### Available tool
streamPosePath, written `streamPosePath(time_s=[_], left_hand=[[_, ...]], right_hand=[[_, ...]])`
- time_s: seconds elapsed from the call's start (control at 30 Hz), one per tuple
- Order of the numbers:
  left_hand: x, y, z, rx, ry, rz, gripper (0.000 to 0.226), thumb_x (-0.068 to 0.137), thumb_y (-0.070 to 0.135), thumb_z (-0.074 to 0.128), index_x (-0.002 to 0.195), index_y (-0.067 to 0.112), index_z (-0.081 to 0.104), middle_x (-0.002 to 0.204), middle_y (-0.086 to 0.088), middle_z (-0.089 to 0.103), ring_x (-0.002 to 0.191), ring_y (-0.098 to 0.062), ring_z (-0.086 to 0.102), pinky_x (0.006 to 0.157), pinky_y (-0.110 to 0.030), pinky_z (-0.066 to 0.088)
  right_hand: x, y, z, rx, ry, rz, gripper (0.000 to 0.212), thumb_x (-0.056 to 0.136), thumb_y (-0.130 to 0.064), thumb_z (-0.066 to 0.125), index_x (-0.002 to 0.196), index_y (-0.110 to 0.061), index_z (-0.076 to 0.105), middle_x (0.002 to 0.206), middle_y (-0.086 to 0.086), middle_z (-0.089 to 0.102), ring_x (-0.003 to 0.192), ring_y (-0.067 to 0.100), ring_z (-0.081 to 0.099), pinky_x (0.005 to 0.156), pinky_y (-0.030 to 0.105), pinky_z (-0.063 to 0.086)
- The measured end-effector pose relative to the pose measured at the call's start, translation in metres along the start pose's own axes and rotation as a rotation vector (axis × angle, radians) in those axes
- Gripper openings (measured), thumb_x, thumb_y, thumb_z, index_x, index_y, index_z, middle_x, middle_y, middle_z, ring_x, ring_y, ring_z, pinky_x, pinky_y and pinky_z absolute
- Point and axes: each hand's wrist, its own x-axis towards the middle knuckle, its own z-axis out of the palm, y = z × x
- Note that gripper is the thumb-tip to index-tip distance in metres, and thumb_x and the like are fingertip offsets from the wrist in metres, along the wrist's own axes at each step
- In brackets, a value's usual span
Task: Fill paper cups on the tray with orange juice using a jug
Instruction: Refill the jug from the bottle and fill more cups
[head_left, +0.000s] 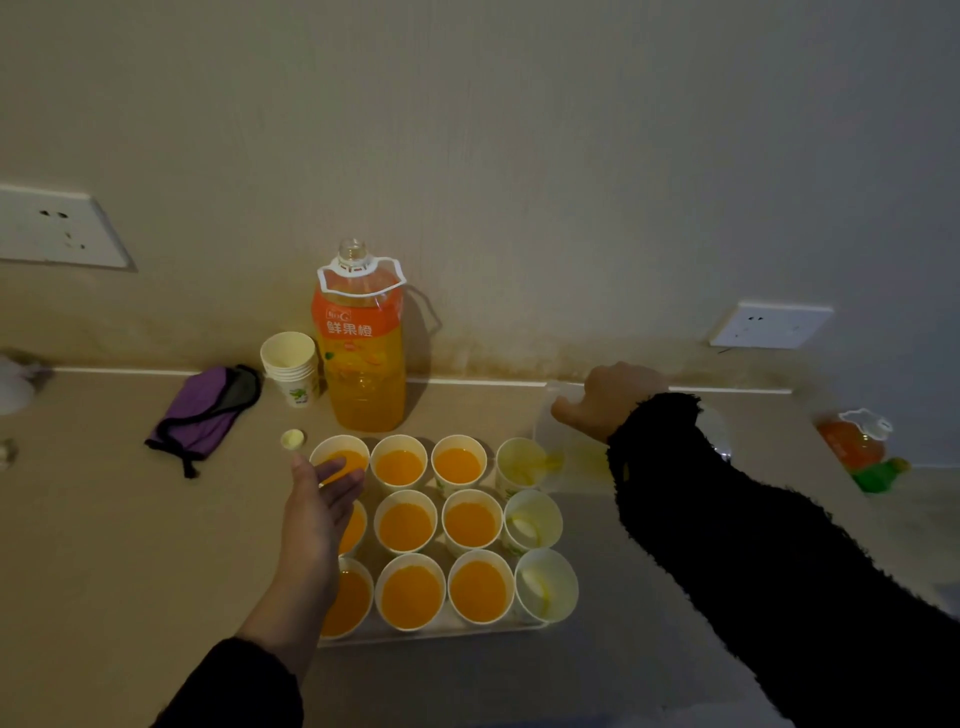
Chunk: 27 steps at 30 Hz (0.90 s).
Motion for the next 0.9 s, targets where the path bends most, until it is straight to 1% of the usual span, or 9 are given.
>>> streamPosePath(time_s=[0.1, 0.23, 0.33, 0.4, 0.53, 0.77, 0.9], left_hand=[[-0.0007, 0.0002, -0.0004, 0.008, 0.000, -0.001, 0.059, 0.099, 0.054, 0.017, 0.116, 0.011, 0.054, 0.113, -0.014, 0.063, 0.112, -0.024, 0.057, 0.100, -0.035, 0.035], [-0.0020, -0.0004, -0.0013, 0.013, 0.001, 0.004, 0.058, 0.099, 0.053, 0.017, 0.116, 0.011, 0.054, 0.112, -0.014, 0.063, 0.112, -0.025, 0.057, 0.100, -0.035, 0.035], [-0.0016, 0.0000, -0.0014, 0.019, 0.006, 0.003, 0.058, 0.099, 0.054, 0.017, 0.115, 0.012, 0.054, 0.111, -0.013, 0.063, 0.112, -0.025, 0.057, 0.102, -0.036, 0.035], [-0.0007, 0.0009, -0.0006, 0.020, 0.019, -0.001, 0.058, 0.099, 0.053, 0.017, 0.114, 0.012, 0.054, 0.111, -0.013, 0.063, 0.112, -0.026, 0.057, 0.102, -0.037, 0.035], [-0.0001, 0.0013, 0.0013, 0.030, 0.027, -0.006, 0.058, 0.099, 0.053, 0.017, 0.114, 0.012, 0.055, 0.111, -0.013, 0.063, 0.112, -0.025, 0.057, 0.102, -0.037, 0.035], [-0.0002, 0.0020, 0.0030, 0.025, 0.024, -0.011, 0.059, 0.099, 0.053, 0.017, 0.115, 0.012, 0.055, 0.110, -0.013, 0.063, 0.110, -0.024, 0.057, 0.100, -0.035, 0.035], [-0.0003, 0.0030, 0.0038, 0.024, 0.022, -0.015, 0.058, 0.100, 0.052, 0.016, 0.115, 0.011, 0.054, 0.111, -0.013, 0.063, 0.111, -0.025, 0.057, 0.101, -0.035, 0.034]], right_hand=[[0.0015, -0.0010, 0.0014, -0.023, 0.013, -0.007, 0.061, 0.083, -0.066, 0.036, 0.058, -0.013, 0.051, 0.054, 0.000, 0.047, 0.049, 0.014, 0.045, 0.050, 0.021, 0.031], [0.0045, -0.0017, 0.0017, -0.026, 0.014, -0.010, 0.060, 0.082, -0.066, 0.037, 0.059, -0.012, 0.053, 0.053, 0.000, 0.045, 0.048, 0.014, 0.043, 0.049, 0.020, 0.030], [0.0060, -0.0019, 0.0018, -0.015, 0.016, -0.012, 0.061, 0.082, -0.066, 0.038, 0.056, -0.013, 0.051, 0.053, 0.000, 0.046, 0.048, 0.015, 0.044, 0.049, 0.020, 0.030], [0.0072, -0.0018, 0.0015, -0.017, 0.015, -0.011, 0.061, 0.082, -0.066, 0.037, 0.059, -0.012, 0.054, 0.054, 0.000, 0.048, 0.049, 0.014, 0.045, 0.050, 0.020, 0.031], [0.0082, -0.0023, 0.0027, -0.029, 0.002, -0.010, 0.063, 0.082, -0.067, 0.036, 0.071, -0.012, 0.065, 0.055, 0.000, 0.047, 0.051, 0.017, 0.046, 0.051, 0.020, 0.032], [0.0078, -0.0039, 0.0035, -0.034, -0.001, -0.004, 0.062, 0.082, -0.067, 0.037, 0.063, -0.012, 0.057, 0.056, 0.001, 0.050, 0.050, 0.015, 0.047, 0.052, 0.021, 0.033], [0.0077, -0.0044, 0.0032, -0.031, -0.004, -0.018, 0.061, 0.083, -0.067, 0.037, 0.066, -0.012, 0.060, 0.056, 0.001, 0.050, 0.051, 0.015, 0.047, 0.051, 0.021, 0.032]])
